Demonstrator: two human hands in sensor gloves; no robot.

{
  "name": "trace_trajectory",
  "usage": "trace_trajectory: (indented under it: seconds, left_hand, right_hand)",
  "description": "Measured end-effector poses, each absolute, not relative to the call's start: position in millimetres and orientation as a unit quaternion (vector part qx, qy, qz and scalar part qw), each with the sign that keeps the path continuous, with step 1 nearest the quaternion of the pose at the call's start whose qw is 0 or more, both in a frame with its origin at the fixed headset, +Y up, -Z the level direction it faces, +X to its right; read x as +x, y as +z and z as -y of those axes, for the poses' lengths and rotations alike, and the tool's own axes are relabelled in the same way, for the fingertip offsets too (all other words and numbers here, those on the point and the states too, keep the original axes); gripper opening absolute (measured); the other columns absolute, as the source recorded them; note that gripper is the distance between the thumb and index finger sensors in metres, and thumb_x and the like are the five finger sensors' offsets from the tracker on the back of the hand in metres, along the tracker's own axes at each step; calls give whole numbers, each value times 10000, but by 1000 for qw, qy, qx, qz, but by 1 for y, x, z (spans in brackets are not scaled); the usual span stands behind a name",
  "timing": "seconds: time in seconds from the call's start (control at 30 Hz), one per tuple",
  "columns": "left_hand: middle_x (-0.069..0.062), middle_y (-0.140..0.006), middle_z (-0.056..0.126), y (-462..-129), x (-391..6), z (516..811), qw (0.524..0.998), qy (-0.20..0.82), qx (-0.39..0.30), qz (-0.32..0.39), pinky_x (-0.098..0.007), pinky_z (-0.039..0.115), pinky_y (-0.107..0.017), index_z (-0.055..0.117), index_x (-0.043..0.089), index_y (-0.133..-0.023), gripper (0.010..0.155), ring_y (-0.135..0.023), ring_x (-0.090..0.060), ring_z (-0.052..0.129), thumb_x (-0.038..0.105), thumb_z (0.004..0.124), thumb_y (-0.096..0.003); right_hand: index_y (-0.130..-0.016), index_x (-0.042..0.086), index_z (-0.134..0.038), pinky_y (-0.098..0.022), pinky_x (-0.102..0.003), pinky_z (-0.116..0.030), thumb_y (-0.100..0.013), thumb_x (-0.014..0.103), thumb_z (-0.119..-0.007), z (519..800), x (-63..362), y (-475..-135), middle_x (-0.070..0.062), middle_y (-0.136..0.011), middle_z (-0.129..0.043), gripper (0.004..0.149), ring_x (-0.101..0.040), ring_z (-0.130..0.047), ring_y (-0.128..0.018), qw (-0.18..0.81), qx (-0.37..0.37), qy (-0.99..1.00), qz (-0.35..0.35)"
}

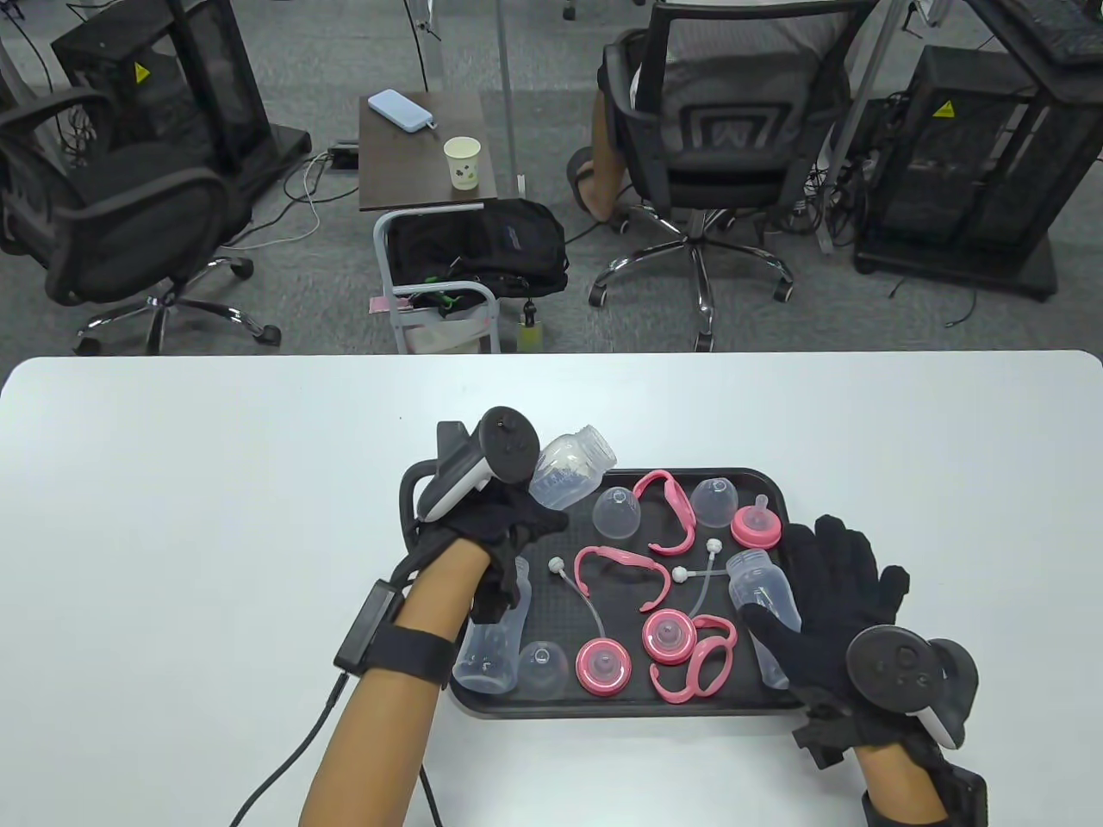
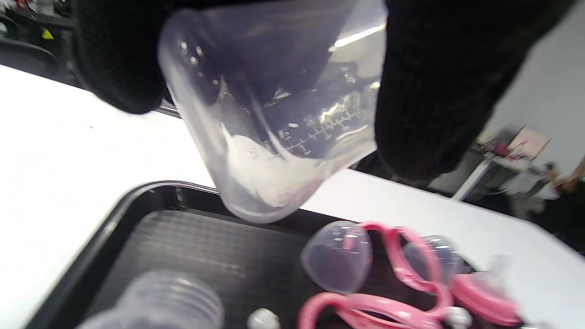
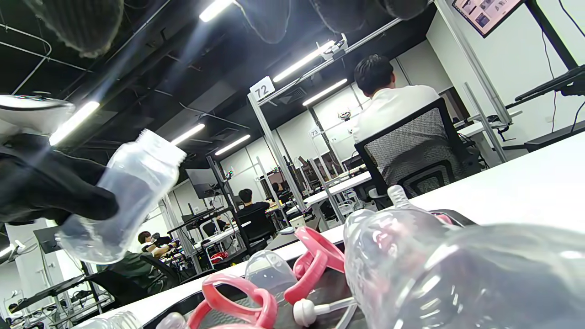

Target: Assemble baby bottles from components

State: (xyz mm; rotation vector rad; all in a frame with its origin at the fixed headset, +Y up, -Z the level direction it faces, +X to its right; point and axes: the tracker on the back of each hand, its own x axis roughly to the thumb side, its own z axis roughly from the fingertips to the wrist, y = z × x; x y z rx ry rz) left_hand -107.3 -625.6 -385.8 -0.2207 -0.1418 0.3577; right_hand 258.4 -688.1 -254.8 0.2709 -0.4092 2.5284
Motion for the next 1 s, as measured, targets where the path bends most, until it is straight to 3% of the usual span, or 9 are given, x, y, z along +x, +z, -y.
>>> trace_trajectory:
  seconds: [0.27, 0.57, 1.0]
  left_hand:
    - [-72, -1078, 771, -332, -124, 623, 955, 269, -68, 103, -450, 903, -538, 633, 241, -1127, 940, -912, -399, 885, 700, 958, -373]
    - [-75, -1083, 765, -283, -130, 648, 920, 368, -29, 130, -453, 897, -543, 628, 235, -1131, 944, -917, -406, 878, 695, 962, -377]
    - [-88, -1093, 740, -269, -144, 676, 891, 429, -22, 145, -462, 888, -556, 600, 222, -1140, 942, -928, -414, 860, 684, 946, -396]
  right_hand:
    - [-1189, 152, -368, -603, -841, -102, -533, 764, -609, 688, 257, -255, -322, -1222, -292, 928, -600, -264, -1090, 279, 103, 944, 144]
    - [-1189, 150, -379, -605, -841, -100, -533, 758, -615, 685, 255, -253, -322, -1223, -296, 925, -601, -261, -1091, 279, 109, 944, 137]
    - [-1180, 143, -417, -620, -841, -132, -531, 745, -636, 686, 243, -252, -319, -1218, -328, 911, -595, -294, -1090, 254, 122, 950, 133]
